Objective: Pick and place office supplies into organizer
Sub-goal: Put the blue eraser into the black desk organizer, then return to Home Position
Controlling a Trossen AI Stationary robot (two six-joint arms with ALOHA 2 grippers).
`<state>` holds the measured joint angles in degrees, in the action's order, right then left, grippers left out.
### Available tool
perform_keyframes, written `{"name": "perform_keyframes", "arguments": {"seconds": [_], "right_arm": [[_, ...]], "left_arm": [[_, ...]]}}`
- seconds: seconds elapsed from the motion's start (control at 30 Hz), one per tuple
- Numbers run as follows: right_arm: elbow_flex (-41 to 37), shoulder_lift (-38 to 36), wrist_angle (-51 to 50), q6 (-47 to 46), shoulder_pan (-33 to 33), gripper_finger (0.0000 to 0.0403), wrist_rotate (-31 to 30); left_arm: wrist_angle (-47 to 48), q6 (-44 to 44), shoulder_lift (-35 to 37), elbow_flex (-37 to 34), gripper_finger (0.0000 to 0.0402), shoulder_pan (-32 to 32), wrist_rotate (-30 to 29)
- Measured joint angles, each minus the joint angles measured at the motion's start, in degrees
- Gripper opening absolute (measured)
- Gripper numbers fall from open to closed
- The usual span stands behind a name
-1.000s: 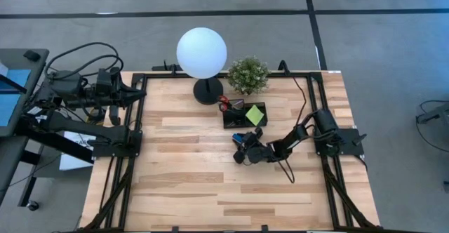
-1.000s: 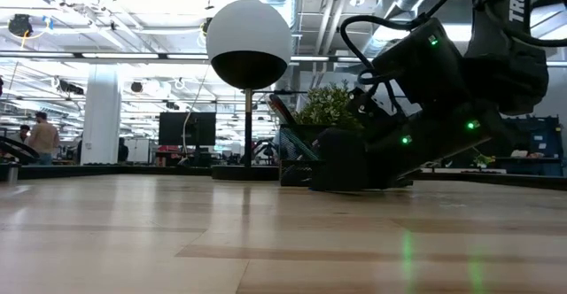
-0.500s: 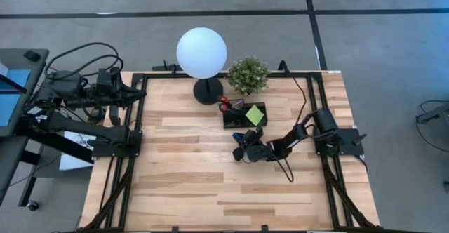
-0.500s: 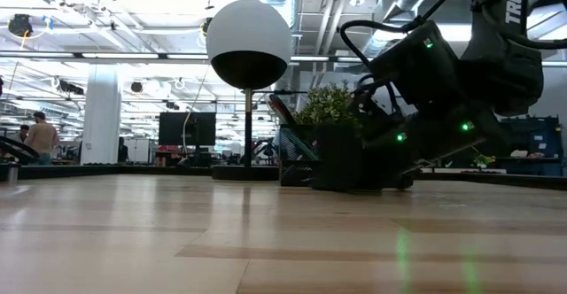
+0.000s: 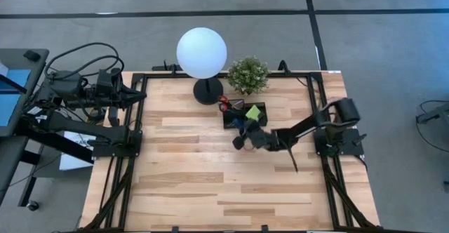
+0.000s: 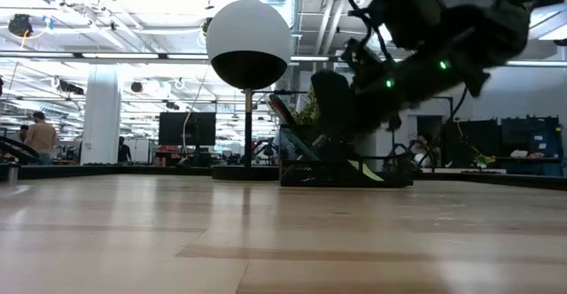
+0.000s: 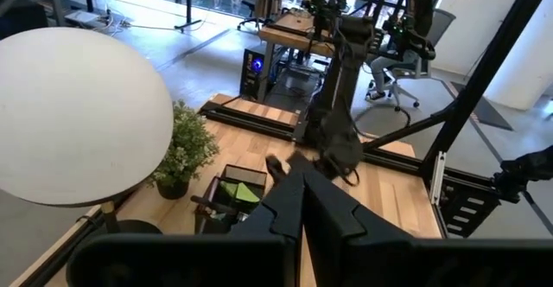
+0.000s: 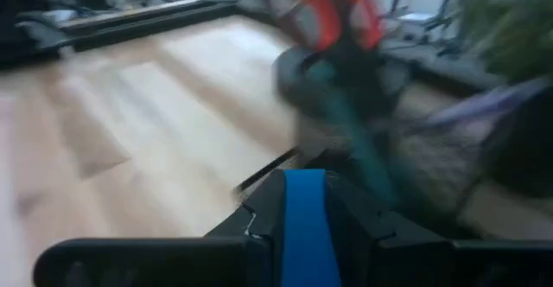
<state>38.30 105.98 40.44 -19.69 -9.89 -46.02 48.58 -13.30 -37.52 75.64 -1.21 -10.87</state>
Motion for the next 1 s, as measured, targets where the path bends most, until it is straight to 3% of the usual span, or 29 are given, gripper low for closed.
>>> {"name": "perform_keyframes", "arguments": {"seconds": [0.13, 0.27, 0.5, 0.87, 1.0], "right_arm": [[0.20, -5.78, -6.80, 2.65, 3.53, 0.0058, 0.63], [0.02, -5.78, -15.59, 0.15, 8.12, 0.0059, 8.52], [0.28, -3.03, -13.33, 0.69, 11.47, 0.0071, 14.60], [5.16, -3.58, -14.98, 5.16, 9.78, 0.0197, 16.63], [11.52, -8.91, -25.00, 9.62, 7.33, 0.0228, 16.79]], "left_arm": [[0.00, 0.29, 0.00, 0.00, 0.0000, 0.00, 0.00], [0.00, 1.09, 0.01, 0.00, 0.0000, 0.00, 0.00], [0.06, 1.53, 0.00, 0.00, 0.0000, 0.00, 0.01], [1.58, 1.53, 0.01, 0.00, 0.0000, 0.00, -1.98], [1.14, 1.51, 0.04, 0.44, 0.0000, 0.00, -4.59]]}}
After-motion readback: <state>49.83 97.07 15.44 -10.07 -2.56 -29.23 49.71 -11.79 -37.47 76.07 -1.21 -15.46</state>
